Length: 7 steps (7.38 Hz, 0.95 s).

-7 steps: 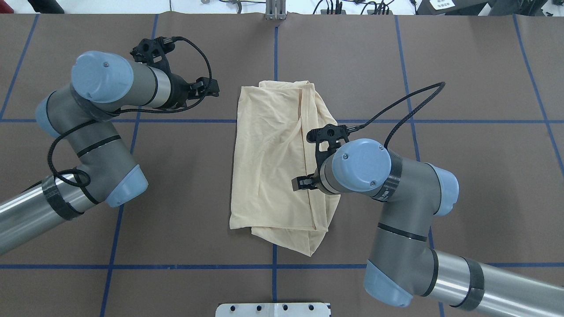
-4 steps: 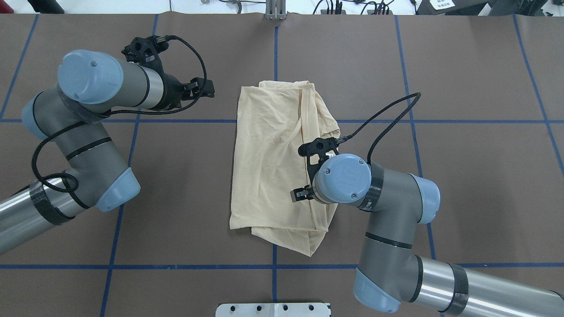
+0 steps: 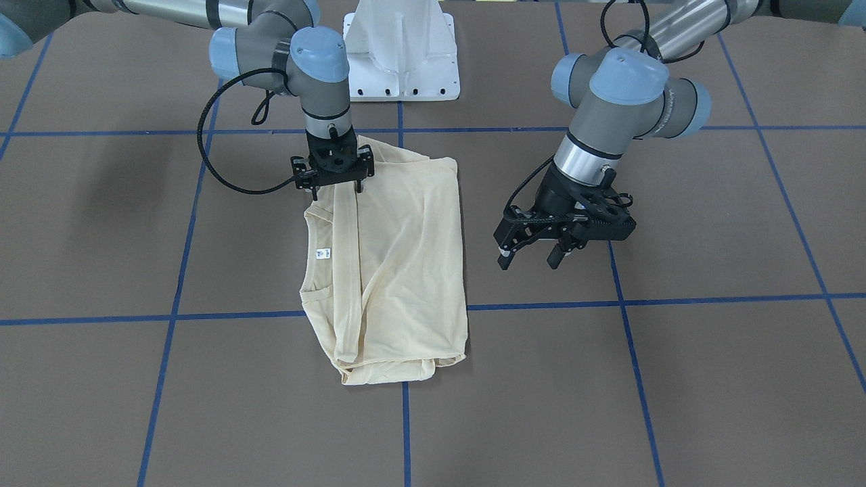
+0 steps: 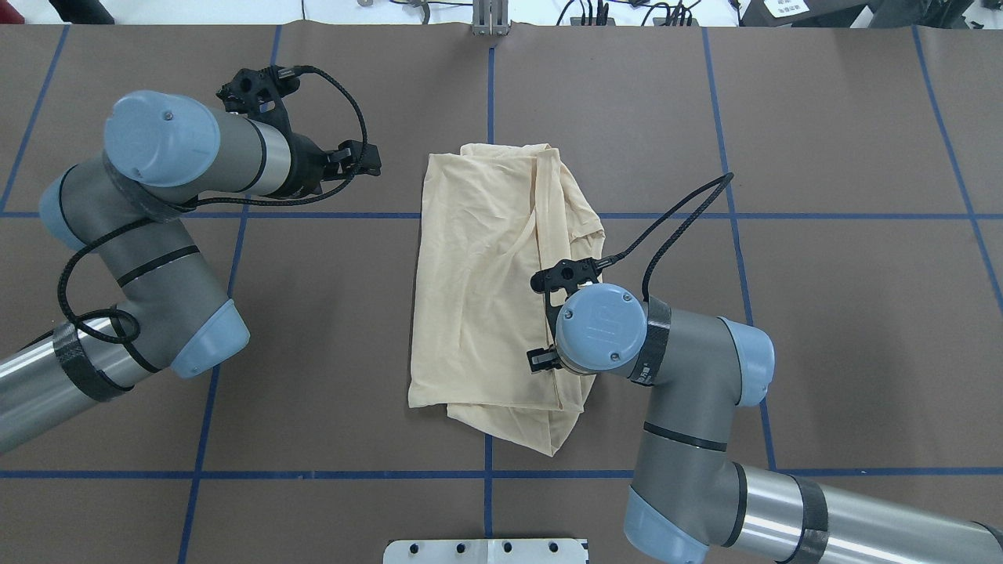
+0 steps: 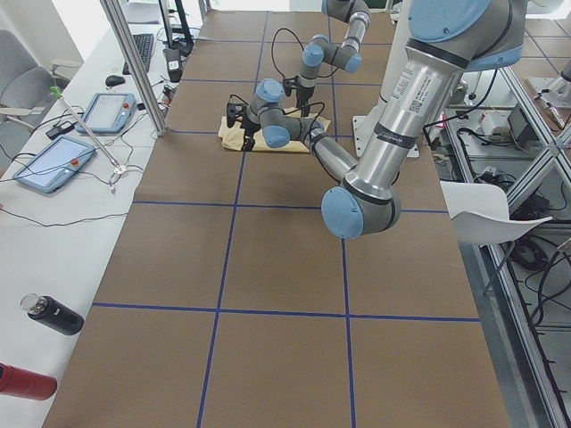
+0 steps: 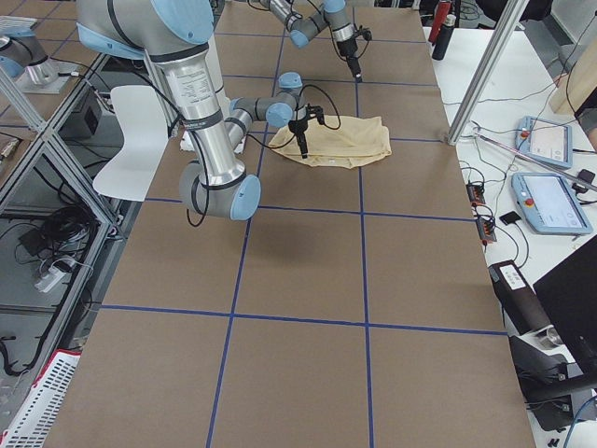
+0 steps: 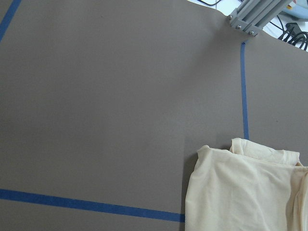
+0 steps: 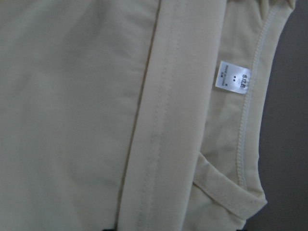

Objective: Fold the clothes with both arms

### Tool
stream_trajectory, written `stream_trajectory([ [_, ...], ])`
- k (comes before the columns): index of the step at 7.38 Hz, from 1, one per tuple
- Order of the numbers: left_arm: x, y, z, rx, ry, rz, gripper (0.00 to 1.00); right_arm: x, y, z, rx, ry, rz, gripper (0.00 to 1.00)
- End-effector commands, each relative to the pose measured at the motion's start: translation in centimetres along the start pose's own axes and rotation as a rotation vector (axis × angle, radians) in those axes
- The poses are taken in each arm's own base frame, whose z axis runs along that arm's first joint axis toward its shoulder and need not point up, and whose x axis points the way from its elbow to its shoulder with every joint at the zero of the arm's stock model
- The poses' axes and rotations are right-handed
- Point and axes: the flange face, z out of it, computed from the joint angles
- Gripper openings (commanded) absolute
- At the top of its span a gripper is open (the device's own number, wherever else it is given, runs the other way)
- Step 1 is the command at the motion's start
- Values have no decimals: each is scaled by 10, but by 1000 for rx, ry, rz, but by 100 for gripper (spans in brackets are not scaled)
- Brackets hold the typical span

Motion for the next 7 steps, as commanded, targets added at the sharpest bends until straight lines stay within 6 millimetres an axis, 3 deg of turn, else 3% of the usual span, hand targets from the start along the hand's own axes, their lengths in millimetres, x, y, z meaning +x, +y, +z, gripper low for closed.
stream_trajectory([
  [1, -2, 1, 4, -4, -7, -1, 100, 5, 4, 4, -16, 23, 1, 74],
  [4, -1, 2, 5, -5, -6, 0, 100, 14, 9, -4, -42, 40, -16, 70],
  [5, 0, 3, 5, -6, -3, 2, 100, 24, 11, -19, -50, 62, -52, 70],
  [7, 3, 3, 4, -5, 2, 1, 100, 49, 22, -13, -72, 109, -57, 70],
])
